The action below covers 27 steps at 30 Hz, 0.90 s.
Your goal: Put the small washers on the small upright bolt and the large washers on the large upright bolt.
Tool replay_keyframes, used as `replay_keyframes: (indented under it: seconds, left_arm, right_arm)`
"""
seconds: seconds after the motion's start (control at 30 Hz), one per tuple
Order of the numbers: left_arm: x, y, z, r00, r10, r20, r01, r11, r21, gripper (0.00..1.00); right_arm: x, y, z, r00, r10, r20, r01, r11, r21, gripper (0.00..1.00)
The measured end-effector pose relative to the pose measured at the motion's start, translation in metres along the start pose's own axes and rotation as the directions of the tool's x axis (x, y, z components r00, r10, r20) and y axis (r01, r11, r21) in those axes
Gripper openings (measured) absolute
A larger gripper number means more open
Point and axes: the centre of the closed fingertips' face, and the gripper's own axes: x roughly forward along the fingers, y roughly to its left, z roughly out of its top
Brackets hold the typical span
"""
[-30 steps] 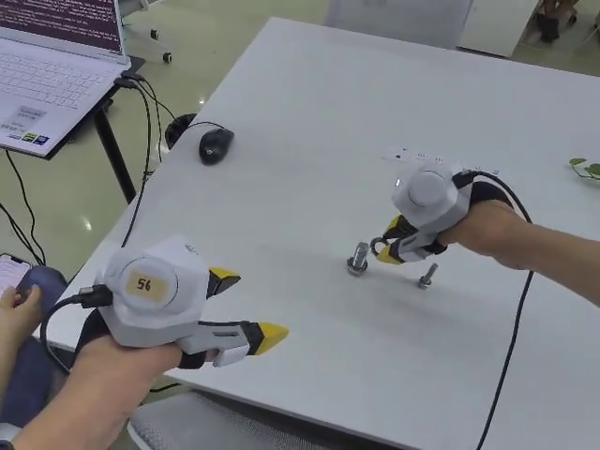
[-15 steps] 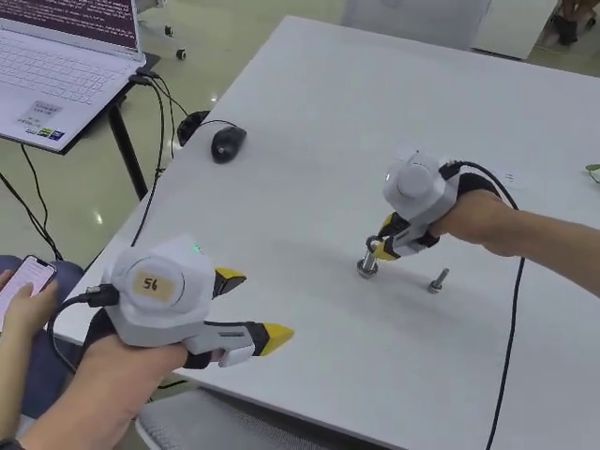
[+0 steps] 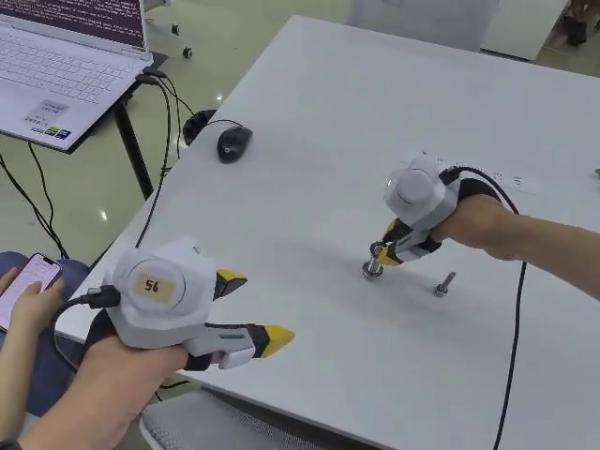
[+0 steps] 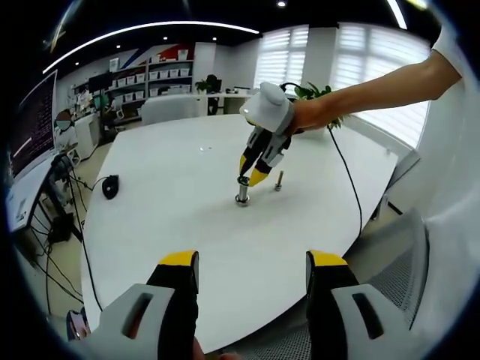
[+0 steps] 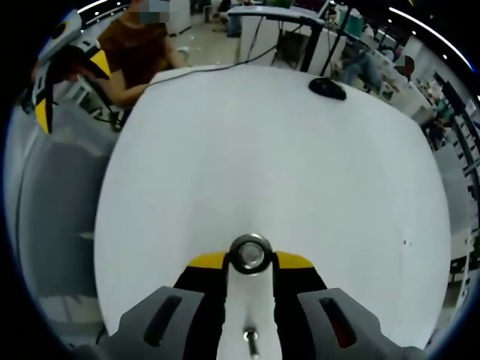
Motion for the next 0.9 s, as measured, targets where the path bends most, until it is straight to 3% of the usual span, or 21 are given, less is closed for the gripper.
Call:
replay_keyframes:
  seconds: [0.47,0.9]
  left_arm:
    - [0.0,0.001,-0.001,1.0,0.0,-0.003,0.0,1.0,-0.001,0.57]
    - [-0.002,0.004,-0.003,1.0,0.005,-0.005,-0.005,1.0,-0.004,0.57]
  right_arm:
    - [0.011,0.0,-0.003,0.9995,0.009,-0.031,-0.009,1.0,-0.004,0.23]
    - [0.032,0.003,-0.01,0.9982,0.011,-0.059,-0.01,1.0,0.019,0.23]
